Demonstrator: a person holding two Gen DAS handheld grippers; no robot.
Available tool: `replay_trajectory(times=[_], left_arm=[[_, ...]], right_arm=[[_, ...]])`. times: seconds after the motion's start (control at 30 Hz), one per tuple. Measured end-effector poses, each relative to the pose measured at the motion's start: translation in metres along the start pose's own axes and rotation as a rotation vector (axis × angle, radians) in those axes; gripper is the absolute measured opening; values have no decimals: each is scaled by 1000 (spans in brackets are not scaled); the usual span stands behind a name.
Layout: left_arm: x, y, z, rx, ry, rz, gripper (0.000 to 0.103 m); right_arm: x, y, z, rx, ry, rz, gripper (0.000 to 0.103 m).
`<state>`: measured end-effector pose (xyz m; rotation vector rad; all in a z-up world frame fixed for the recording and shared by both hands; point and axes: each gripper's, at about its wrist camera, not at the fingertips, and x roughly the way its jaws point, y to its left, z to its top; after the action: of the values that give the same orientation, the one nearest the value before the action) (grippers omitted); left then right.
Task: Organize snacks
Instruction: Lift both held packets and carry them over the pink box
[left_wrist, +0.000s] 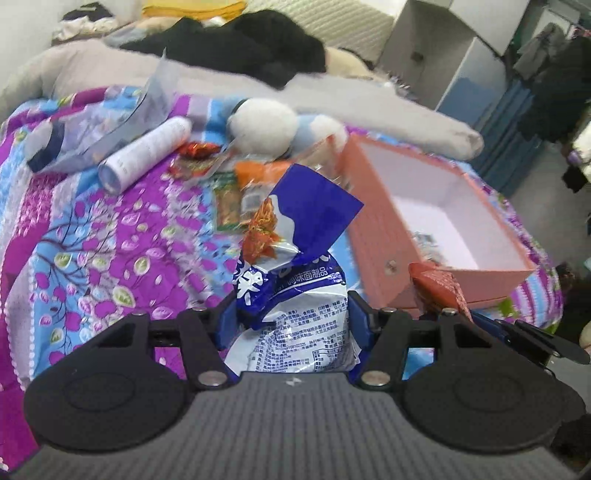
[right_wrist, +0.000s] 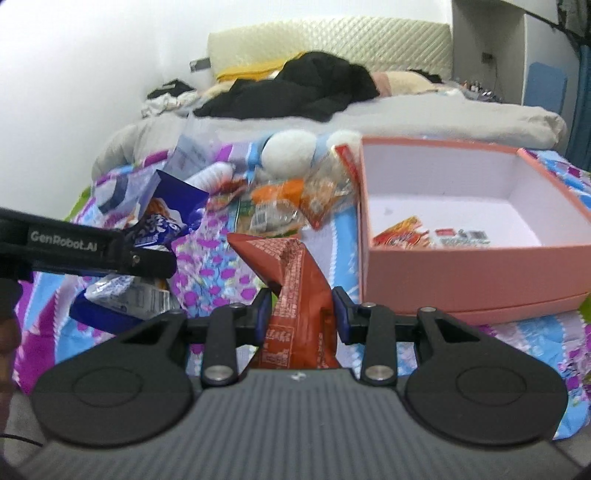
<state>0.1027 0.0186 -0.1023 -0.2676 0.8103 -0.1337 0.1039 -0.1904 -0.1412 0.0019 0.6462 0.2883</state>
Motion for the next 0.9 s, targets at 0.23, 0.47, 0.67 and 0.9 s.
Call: replay_trajectory(times=[0.23,0.47,0.67,0.9], left_arm=[[-3,-19,13,24,-19,-49,65],[19,-47,37,63,-21,-95,64],[49,-74,64,97,-15,-129,64],[94,-105,95,127,10,-175,64]], right_arm=[[-18,-17,11,30,-36,-36,38],[-15,-44,21,79,-52,-85,38],[-5,-69,39,97,-71,-123,38],[18,-101,63,116,-81,-175,38]])
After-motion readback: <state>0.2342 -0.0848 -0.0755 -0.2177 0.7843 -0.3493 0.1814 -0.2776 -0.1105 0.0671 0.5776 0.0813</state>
